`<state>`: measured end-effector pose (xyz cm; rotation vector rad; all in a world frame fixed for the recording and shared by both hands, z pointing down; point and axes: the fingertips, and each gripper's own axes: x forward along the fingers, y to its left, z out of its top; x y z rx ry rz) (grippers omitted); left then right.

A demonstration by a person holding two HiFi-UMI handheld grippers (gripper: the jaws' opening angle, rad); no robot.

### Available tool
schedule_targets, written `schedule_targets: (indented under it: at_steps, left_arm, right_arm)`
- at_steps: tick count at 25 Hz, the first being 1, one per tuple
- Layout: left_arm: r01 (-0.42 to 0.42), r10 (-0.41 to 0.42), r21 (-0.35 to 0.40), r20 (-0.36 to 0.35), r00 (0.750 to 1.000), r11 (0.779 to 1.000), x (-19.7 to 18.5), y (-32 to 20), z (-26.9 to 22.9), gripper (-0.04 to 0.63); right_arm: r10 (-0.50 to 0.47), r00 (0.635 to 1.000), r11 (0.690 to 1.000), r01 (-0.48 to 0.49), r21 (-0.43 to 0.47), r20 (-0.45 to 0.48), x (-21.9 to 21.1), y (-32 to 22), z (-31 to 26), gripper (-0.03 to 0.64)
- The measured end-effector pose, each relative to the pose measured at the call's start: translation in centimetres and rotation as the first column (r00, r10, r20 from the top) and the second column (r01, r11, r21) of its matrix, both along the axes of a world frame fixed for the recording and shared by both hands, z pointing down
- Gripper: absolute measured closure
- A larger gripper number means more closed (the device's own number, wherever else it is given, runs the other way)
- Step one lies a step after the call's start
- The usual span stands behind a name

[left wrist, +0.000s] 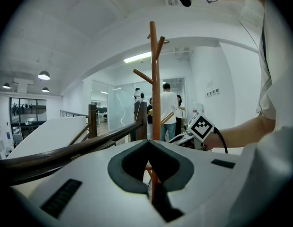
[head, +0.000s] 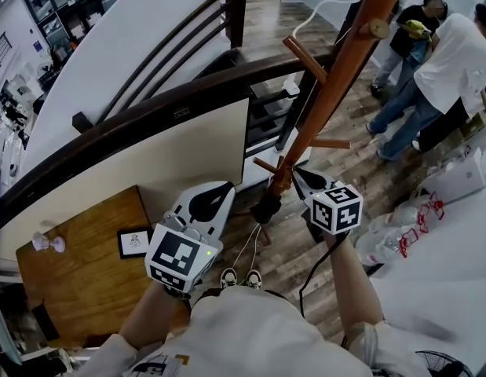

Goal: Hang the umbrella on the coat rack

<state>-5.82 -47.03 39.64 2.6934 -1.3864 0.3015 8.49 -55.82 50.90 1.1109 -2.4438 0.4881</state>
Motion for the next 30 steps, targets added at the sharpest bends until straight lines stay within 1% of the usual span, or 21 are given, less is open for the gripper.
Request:
schedule_targets:
  at_steps: [2,8,11,14,20,23,25,28,30]
  left_arm:
    - [-0.003,0.003,-0.005,0.003,1.000,1.000,0.2,0.1,0.2,0.592]
    - [-0.011,0.011,-0.012,0.008,1.000,1.000,0.6,0.4,0.6,0.592]
    - [-0.014,0.014,-0.004,0.011,1.000,1.000,0.8,0.4,0.3,0.592]
    - [-0.017,0.017,0.003,0.015,1.000,1.000,1.2,0.5,-0.2,0.592]
    - [-0.025,0.024,0.043,0.015,1.000,0.999,1.9,0.7,-2.1,0.592]
    - [-0.031,0.030,0.076,0.008,1.000,0.997,2.3,0.9,-3.8,0.592]
    - [-0.035,0.035,0.107,0.003,0.999,0.994,2.6,1.1,-5.3,0.592]
    - [-0.040,0.035,0.177,0.035,0.999,0.983,2.9,1.9,-7.6,0.592]
    - [-0.045,0.040,0.196,0.025,0.999,0.980,3.1,2.4,-8.7,0.592]
  right_arm:
    - [0.015,1.000,1.000,-0.014,-0.022,0.020,0.2,-0.5,0.4,0.612]
    - [0.052,0.999,0.997,-0.051,-0.052,0.015,0.3,-0.7,1.2,0.611]
    - [0.064,0.998,0.997,-0.063,-0.036,0.016,0.4,-0.3,0.3,0.598]
    - [0.066,0.997,0.998,-0.067,0.011,0.041,0.8,0.1,-2.3,0.591]
    - [0.024,0.995,0.991,-0.037,0.130,0.093,1.0,2.3,-8.9,0.600]
    - [0.000,0.992,0.981,-0.024,0.194,0.123,1.2,4.0,-12.2,0.612]
    - [-0.022,0.992,0.972,-0.008,0.234,0.127,1.3,5.3,-14.3,0.612]
    - [-0.051,0.989,0.958,0.010,0.287,0.137,1.0,7.4,-17.0,0.612]
    - [-0.058,0.987,0.947,0.006,0.320,0.152,1.1,8.7,-18.7,0.612]
